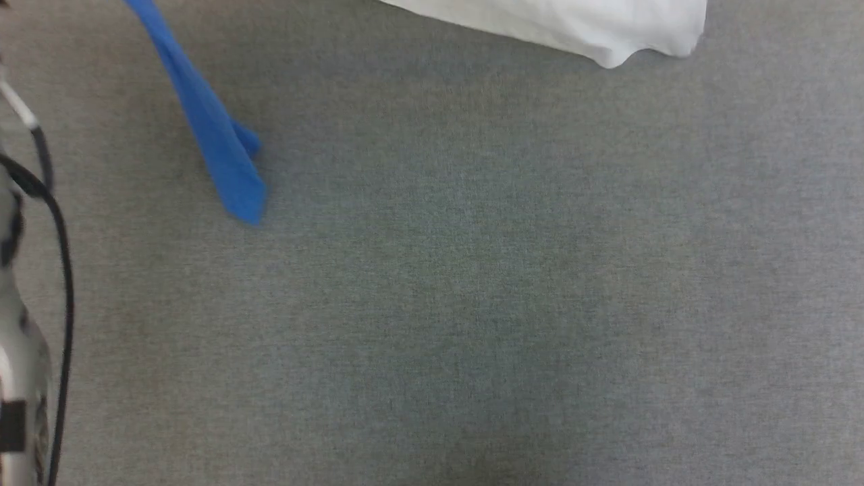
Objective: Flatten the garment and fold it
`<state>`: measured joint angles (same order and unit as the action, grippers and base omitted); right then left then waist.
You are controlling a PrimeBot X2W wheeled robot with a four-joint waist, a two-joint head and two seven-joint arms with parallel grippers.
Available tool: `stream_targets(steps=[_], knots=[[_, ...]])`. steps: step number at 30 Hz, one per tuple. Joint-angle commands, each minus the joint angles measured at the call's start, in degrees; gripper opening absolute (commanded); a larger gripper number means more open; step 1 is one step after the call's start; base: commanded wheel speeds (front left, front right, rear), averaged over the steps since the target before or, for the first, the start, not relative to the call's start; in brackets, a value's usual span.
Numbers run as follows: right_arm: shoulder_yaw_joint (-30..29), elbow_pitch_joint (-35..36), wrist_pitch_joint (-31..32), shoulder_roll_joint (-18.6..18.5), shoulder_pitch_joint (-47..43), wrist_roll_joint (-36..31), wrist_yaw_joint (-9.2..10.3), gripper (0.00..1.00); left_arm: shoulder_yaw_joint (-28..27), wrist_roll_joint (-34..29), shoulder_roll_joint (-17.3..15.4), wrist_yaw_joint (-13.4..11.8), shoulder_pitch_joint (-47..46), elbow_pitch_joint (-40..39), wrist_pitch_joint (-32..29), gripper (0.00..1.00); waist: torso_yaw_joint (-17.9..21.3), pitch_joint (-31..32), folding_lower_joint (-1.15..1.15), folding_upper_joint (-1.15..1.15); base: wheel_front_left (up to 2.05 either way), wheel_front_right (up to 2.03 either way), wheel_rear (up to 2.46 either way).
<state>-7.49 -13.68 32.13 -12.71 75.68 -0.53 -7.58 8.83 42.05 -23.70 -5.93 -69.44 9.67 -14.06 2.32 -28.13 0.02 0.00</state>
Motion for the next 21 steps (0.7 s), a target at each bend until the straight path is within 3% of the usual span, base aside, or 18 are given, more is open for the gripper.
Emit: stream_targets(steps=[1,6,12,17,21], knots=[[-0.63,-1.07,-2.21,0.45,3.30,-1.37,0.09,0.00,-1.15,-0.71,-0.29,-0.62,-3.32,0.93,1.79,0.00,0.92,-4.05,-0.02,0.00,0.00,0.00,0.00],[-3.03,-4.81,-11.09,2.46,12.48,-5.04,0.09,0.00,-4.13,-1.17,0.52,-0.88,-11.47,4.67,8.50,0.00,0.56,-5.09,-0.02,0.00,0.00,0.00,0.00],[-3.90,-10.06,-16.92,3.49,17.80,-6.75,0.09,0.00,-4.57,-0.23,1.26,1.74,-15.34,9.62,11.82,0.00,-0.47,-5.05,-0.02,0.00,0.00,0.00,0.00],[-2.19,-15.74,-17.04,2.61,13.37,-4.09,0.09,0.00,-1.59,-0.29,1.16,5.00,-9.68,14.31,10.40,0.00,-1.27,-4.36,-0.02,0.00,0.00,0.00,0.00],[0.65,-18.90,-16.23,1.77,4.35,-0.15,0.09,0.00,1.26,-0.79,0.75,7.24,-1.33,17.12,9.13,0.00,-1.39,-2.27,-0.02,0.00,0.00,0.00,0.00]])
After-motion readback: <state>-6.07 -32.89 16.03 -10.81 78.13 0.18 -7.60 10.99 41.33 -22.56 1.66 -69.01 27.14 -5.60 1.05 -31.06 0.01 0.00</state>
